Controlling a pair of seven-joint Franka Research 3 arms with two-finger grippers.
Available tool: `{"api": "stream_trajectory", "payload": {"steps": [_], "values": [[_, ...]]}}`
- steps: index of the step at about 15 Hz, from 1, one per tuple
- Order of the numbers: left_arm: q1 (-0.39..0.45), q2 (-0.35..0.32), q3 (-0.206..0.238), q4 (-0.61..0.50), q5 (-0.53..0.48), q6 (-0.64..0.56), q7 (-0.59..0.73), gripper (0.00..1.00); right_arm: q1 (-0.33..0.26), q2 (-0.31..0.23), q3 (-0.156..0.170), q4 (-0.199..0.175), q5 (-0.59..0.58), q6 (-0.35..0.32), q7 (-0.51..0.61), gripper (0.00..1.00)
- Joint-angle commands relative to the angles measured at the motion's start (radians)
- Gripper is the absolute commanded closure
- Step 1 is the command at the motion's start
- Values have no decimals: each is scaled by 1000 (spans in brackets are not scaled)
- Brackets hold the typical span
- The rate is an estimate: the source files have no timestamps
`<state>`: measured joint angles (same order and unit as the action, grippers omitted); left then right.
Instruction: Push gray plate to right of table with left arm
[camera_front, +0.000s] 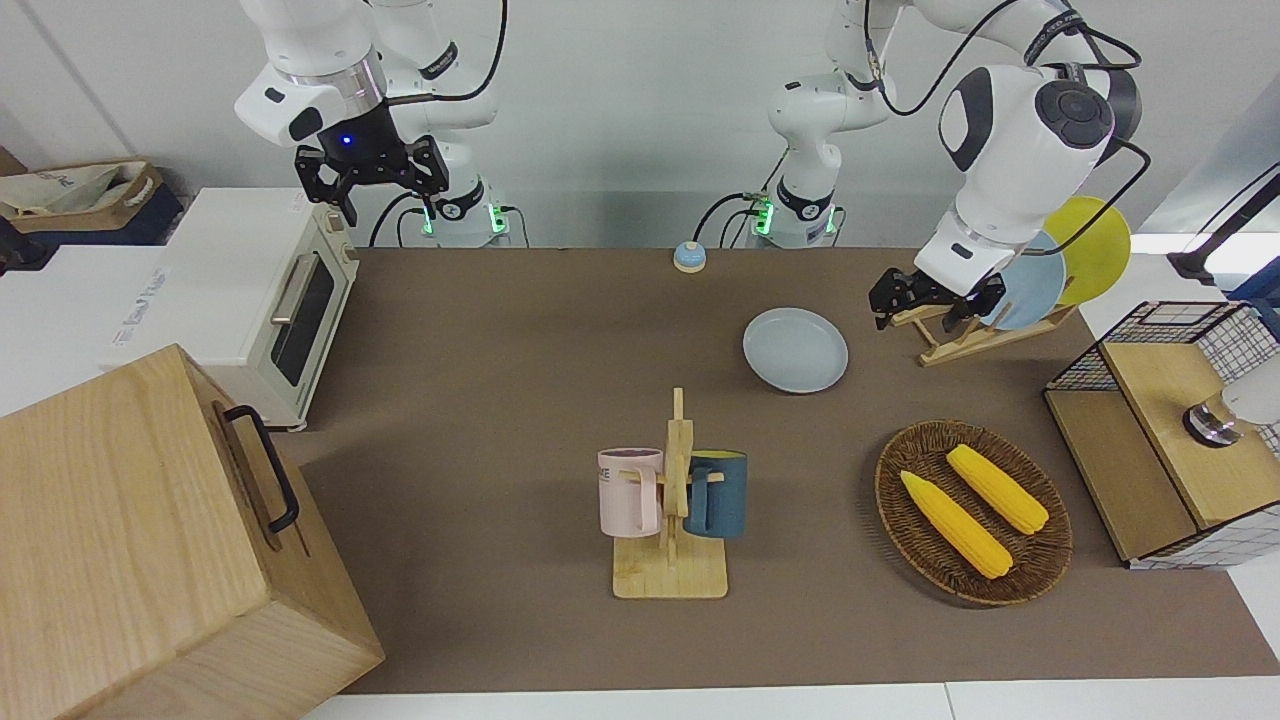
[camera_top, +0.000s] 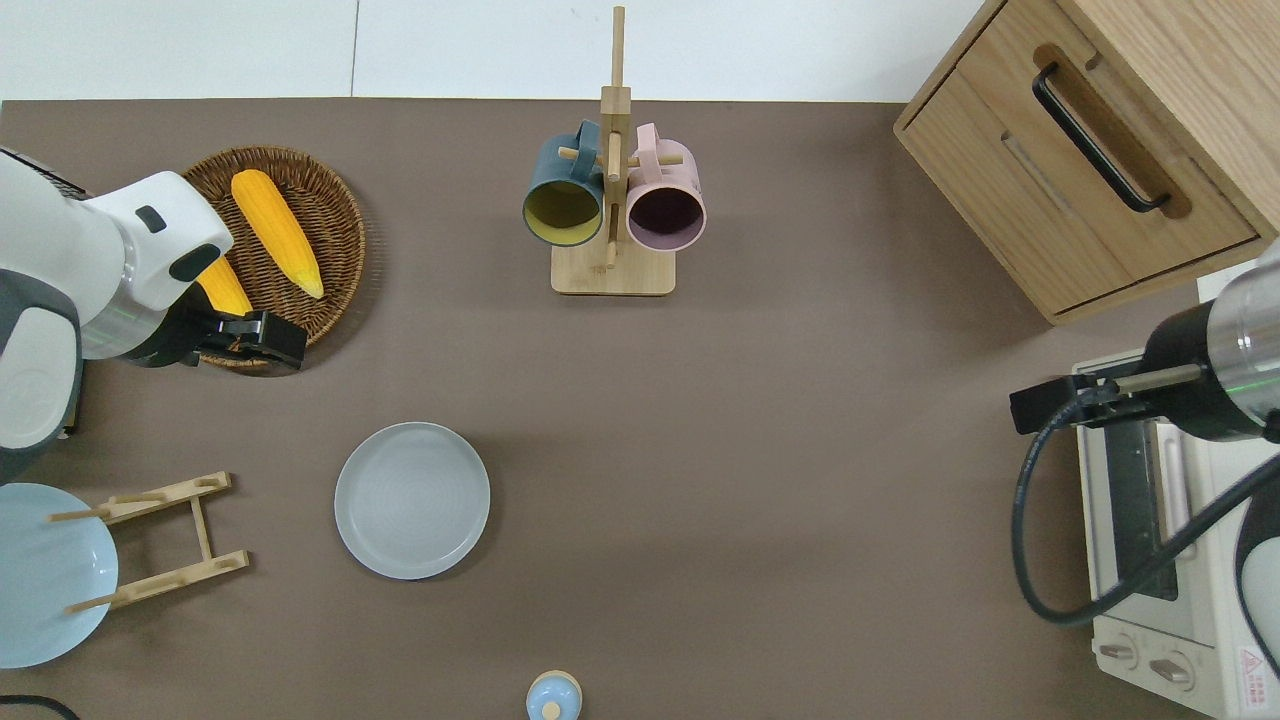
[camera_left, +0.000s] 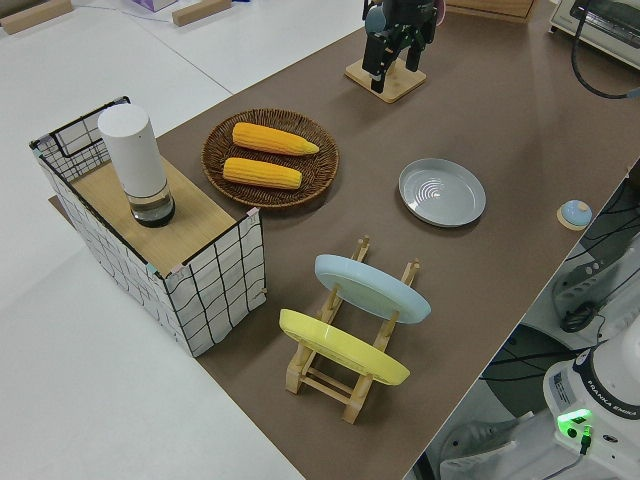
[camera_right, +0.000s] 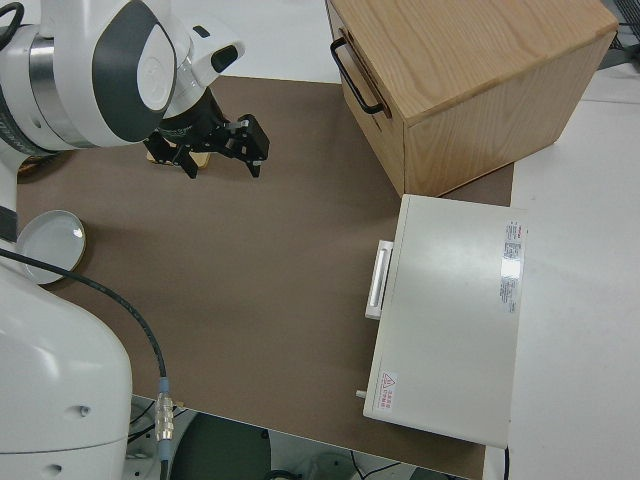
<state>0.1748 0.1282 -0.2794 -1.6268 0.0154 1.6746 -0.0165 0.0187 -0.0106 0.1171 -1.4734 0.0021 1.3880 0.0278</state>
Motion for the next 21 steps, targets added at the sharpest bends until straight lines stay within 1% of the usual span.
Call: {"api": "stream_trajectory", "payload": {"steps": [1,7,13,15,18,21], "values": [[6,-18,-1,-30,8,-12,3,5,-20,-6,15,4,10,-12,1,17],[20,-22,2,-34,3,-39,9,2,-20,-6,13,4,10,-12,0,17],[17,-33,-1,-94,8,-18,10,2,-20,-6,13,4,10,-12,0,17],[14,-35,-1,-125,6,10,12,2,-20,-6,15,4,10,-12,0,17],[8,-38,-3,-185,6,88,12,2,-20,-6,13,4,10,-12,1,17],[9,-65,-4,-287,-2,210,12,2,-20,-6,15,4,10,-12,0,17]]}}
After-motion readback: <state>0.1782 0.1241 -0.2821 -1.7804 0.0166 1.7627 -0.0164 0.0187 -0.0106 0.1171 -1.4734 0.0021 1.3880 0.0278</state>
